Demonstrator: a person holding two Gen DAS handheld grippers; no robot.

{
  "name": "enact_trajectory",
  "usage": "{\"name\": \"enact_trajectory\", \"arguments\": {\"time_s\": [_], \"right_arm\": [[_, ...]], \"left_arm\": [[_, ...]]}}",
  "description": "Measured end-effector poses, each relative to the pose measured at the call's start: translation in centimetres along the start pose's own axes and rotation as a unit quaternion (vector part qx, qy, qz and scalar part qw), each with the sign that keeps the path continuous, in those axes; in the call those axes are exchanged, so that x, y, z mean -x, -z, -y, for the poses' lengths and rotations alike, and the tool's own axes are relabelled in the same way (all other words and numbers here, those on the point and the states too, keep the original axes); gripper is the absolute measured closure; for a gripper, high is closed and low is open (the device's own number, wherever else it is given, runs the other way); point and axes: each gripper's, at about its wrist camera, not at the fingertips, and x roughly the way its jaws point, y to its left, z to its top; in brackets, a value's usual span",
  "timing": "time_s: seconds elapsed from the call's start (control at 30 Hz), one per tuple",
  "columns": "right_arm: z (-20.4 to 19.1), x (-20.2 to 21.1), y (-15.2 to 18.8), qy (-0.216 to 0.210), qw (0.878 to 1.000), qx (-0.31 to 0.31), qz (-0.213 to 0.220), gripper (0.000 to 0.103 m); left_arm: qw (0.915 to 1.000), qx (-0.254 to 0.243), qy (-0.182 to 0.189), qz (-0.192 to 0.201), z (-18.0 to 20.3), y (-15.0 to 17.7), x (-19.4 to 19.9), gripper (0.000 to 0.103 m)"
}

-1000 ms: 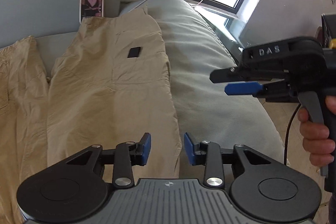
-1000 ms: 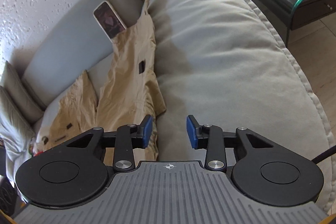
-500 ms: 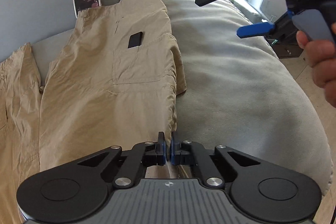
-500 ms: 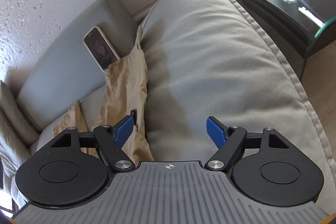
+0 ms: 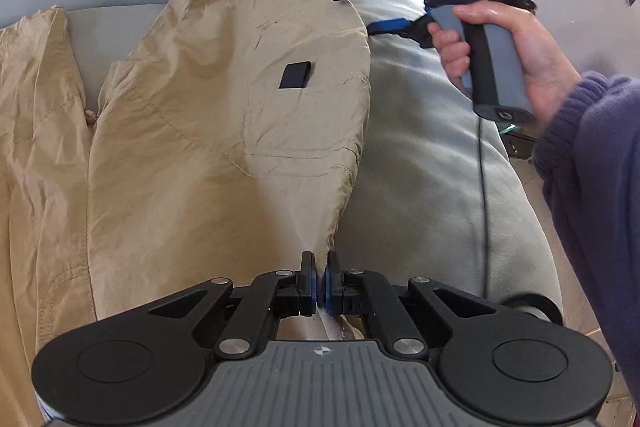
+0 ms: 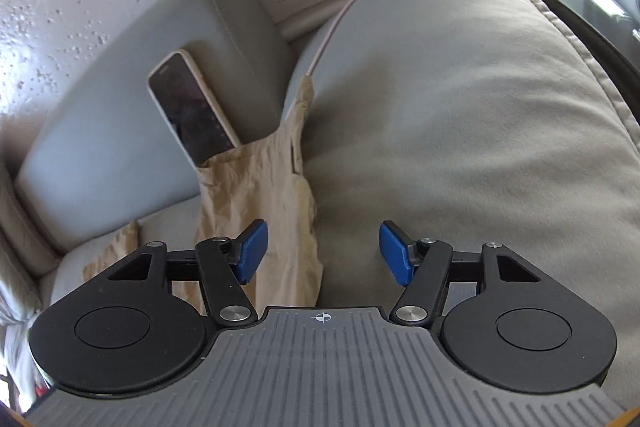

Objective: Fold clothes
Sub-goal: 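Grasp the trouser waistband edge with the left tool while the right tool grasps the waistband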

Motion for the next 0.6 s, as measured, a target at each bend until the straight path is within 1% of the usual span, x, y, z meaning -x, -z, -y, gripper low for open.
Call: {"name": "enact_trajectory", "arguments": {"time_s": [0.03, 0.1, 0.17, 0.2, 0.23, 0.27, 0.33, 0.4, 0.5, 0.6], "right_arm": [[0.1, -0.6, -0.3, -0.001, 1.000, -0.005, 0.002, 0.051], [0.1, -1.7, -0.9, -0.008, 1.000, -0.012, 0.003, 0.052], [-0.3, -2.6, -1.3, -0.007, 1.000, -0.007, -0.001, 0.052], [-0.6, -3.1, -1.4, -0.003, 1.000, -0.001, -0.004, 0.057], [-1.0, -3.5, -1.5, 0.011, 1.000, 0.010, -0.005, 0.090], [-1.4, -3.9, -1.7, 0.029, 0.999, 0.024, -0.013, 0.097], [-2.0, -4.2, -1.8, 0.045, 0.998, 0.038, -0.015, 0.098], [-2.8, -3.6, -2.0, 0.045, 0.998, 0.045, -0.005, 0.098], [-4.7, -1.4, -2.1, 0.021, 0.998, 0.052, 0.023, 0.098], [-7.9, 0.5, -1.5, 0.001, 0.995, 0.085, 0.043, 0.098]], "left_arm": [[1.0000, -0.005, 0.005, -0.001, 0.1, 0.1, -0.2, 0.101], [0.9998, -0.015, 0.010, -0.004, 0.2, 0.1, -0.5, 0.101], [0.9997, -0.017, 0.017, -0.006, 0.0, 0.1, -0.7, 0.101], [0.9996, -0.016, 0.020, -0.007, -0.3, 0.0, -0.6, 0.101], [0.9996, -0.015, 0.024, -0.008, -0.6, 0.0, -0.6, 0.101], [0.9995, -0.013, 0.028, -0.008, -1.0, -0.2, -0.4, 0.101], [0.9993, -0.011, 0.036, -0.006, -2.4, -0.7, 0.5, 0.101], [0.9992, -0.004, 0.040, 0.002, -4.1, -1.2, 2.0, 0.101], [0.9981, 0.027, 0.051, 0.020, -7.3, -1.1, 5.1, 0.101], [0.9958, 0.068, 0.051, 0.033, -10.2, 0.1, 7.6, 0.101]]}}
